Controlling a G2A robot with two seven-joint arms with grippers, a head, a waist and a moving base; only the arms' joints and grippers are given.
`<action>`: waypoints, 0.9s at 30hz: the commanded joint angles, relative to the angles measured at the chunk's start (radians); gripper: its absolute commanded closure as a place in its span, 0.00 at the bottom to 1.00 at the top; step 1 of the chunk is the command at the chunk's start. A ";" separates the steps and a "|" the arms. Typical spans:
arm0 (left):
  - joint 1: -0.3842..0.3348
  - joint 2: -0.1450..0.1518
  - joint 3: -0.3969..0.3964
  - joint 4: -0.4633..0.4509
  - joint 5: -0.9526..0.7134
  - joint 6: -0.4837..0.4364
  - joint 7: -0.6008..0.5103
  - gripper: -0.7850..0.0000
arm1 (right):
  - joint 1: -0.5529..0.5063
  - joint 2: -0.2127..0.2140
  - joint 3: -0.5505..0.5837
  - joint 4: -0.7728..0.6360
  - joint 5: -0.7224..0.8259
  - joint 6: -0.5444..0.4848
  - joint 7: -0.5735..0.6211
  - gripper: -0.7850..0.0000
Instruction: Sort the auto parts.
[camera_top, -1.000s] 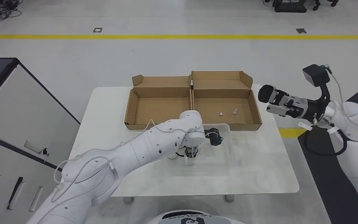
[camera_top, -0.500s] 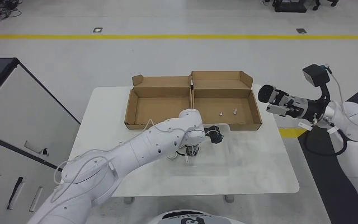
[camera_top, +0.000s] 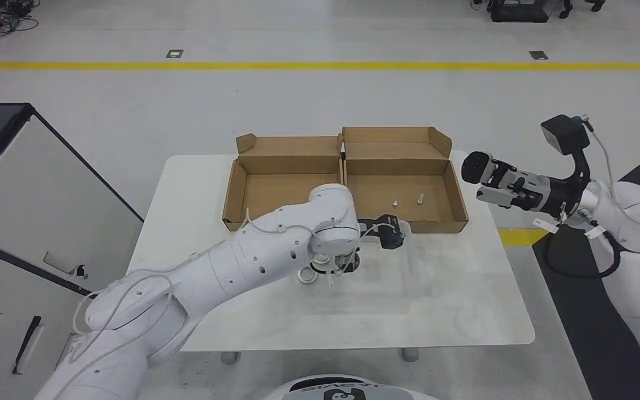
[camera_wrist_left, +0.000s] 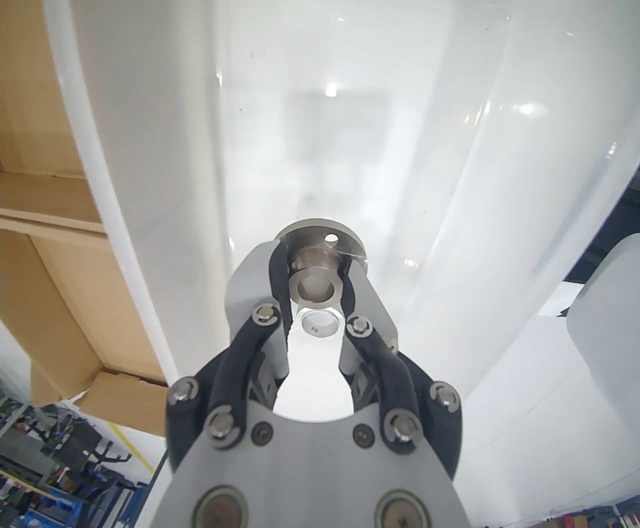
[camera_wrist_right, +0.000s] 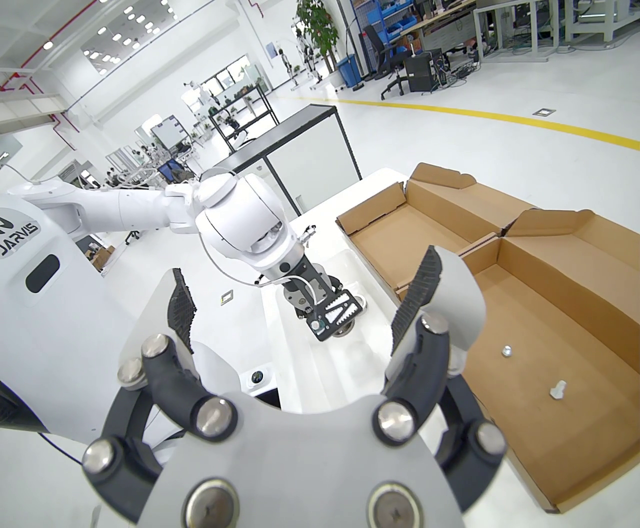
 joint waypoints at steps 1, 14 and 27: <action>0.002 0.024 -0.017 -0.031 -0.009 -0.006 0.007 1.00 | 0.000 0.000 0.000 0.000 0.000 0.000 0.000 0.00; 0.133 0.249 -0.246 -0.141 -0.134 -0.257 0.257 1.00 | 0.000 0.000 0.000 0.000 0.000 0.000 0.000 0.00; 0.306 0.427 -0.489 -0.136 -0.200 -0.648 0.679 1.00 | 0.000 0.000 0.000 0.000 0.000 0.000 0.000 0.00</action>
